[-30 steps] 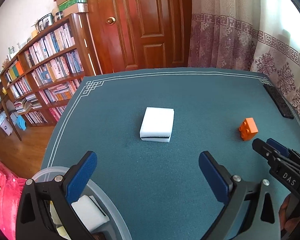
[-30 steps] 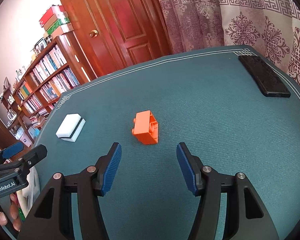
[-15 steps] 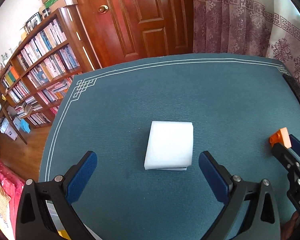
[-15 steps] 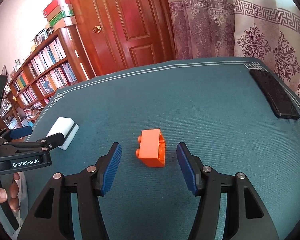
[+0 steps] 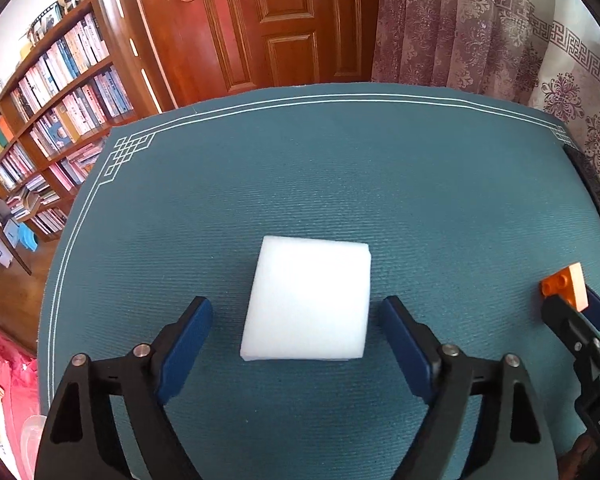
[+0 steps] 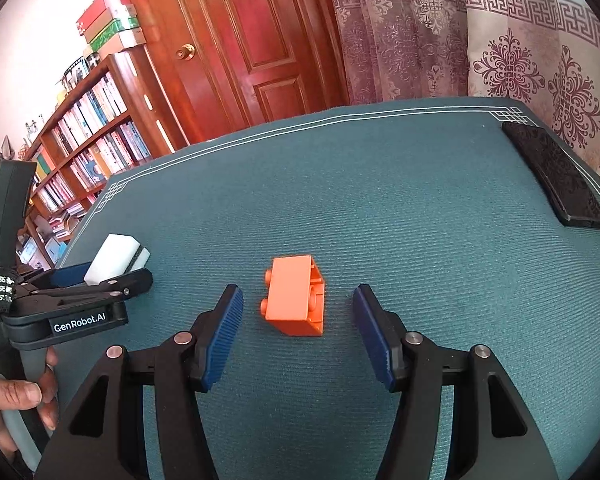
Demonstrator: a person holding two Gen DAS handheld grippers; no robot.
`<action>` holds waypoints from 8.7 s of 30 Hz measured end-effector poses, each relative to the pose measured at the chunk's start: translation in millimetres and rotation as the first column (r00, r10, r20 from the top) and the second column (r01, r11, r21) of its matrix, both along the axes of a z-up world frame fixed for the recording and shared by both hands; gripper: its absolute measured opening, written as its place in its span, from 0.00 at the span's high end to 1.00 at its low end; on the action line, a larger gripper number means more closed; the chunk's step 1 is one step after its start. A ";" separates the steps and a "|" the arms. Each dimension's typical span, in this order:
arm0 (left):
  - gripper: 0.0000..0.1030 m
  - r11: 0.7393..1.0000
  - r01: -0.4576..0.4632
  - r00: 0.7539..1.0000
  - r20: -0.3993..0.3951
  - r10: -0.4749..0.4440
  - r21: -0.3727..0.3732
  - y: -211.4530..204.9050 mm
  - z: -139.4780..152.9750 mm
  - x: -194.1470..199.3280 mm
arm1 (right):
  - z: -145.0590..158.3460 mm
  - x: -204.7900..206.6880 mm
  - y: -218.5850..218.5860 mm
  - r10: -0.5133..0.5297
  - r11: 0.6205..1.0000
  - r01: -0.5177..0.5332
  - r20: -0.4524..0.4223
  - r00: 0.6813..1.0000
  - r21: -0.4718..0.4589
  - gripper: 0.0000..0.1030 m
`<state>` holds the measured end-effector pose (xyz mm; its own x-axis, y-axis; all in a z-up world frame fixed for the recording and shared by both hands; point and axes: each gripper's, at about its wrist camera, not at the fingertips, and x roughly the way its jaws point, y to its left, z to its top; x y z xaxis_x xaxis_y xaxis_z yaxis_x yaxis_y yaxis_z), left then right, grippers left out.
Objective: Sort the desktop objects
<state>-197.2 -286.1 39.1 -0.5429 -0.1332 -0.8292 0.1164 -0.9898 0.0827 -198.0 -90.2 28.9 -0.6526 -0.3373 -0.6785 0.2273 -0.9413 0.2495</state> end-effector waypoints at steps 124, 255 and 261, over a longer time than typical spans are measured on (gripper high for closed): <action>0.49 0.949 -0.218 0.915 -0.290 0.280 0.227 -145.8 20.1 283.7 | 17.1 205.6 -199.5 0.435 0.900 -0.435 -0.041 0.899 0.011 0.73; 0.00 0.930 -0.367 0.812 -0.494 0.311 -0.019 -101.5 72.0 394.3 | 89.9 324.1 -118.5 0.285 0.958 -0.252 -0.353 0.891 0.139 0.00; 0.00 0.925 -0.379 0.825 -0.463 0.323 -0.029 -109.3 61.9 392.6 | 79.2 314.2 -138.9 0.365 0.929 -0.333 -0.265 0.892 0.160 0.00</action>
<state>195.4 -395.4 101.1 -0.7449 -0.4643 -0.4791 0.5058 -0.8613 0.0483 116.3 -229.1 108.1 -0.6769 -0.5149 -0.5259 0.5920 -0.8055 0.0267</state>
